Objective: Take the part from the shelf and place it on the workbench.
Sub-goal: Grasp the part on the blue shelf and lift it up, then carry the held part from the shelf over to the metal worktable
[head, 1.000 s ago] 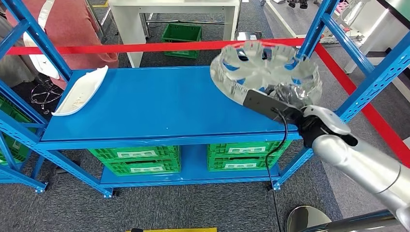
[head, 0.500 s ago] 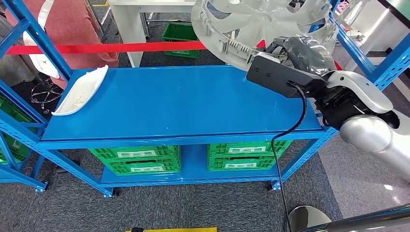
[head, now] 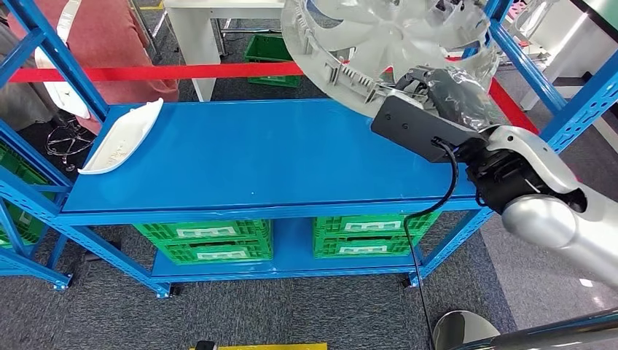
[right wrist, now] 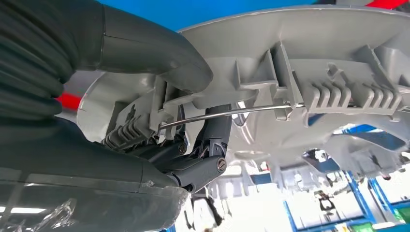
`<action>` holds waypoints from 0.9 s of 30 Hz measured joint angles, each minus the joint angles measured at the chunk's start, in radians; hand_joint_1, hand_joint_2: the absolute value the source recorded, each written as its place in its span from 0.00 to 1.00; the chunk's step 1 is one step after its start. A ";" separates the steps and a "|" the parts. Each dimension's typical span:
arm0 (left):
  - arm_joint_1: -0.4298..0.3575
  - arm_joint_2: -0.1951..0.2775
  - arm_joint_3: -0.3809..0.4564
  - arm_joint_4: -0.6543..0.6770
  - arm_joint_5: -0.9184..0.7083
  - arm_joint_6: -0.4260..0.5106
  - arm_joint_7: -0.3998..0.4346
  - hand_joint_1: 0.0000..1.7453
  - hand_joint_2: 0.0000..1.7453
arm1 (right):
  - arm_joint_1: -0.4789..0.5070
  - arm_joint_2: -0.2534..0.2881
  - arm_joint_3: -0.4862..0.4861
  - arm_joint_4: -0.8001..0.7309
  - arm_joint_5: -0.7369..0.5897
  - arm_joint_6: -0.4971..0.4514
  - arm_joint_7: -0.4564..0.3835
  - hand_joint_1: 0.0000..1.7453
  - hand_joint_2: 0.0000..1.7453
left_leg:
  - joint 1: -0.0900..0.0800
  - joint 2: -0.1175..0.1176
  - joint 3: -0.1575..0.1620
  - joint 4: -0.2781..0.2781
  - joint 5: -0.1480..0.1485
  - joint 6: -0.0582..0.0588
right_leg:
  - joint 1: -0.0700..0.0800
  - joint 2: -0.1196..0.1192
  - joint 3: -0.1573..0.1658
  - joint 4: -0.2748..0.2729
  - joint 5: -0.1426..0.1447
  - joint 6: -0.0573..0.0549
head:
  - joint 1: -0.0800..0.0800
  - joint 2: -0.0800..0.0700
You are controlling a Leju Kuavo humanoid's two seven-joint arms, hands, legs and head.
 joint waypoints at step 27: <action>0.028 -0.002 0.049 0.000 0.045 -0.006 -0.034 0.00 0.00 | 0.338 -0.117 -0.289 -0.247 0.064 -0.266 0.009 1.00 1.00 | 0.016 0.004 -0.090 0.195 -0.122 -0.041 | -0.017 -0.004 -0.060 0.039 0.027 -0.024 | 0.000 0.000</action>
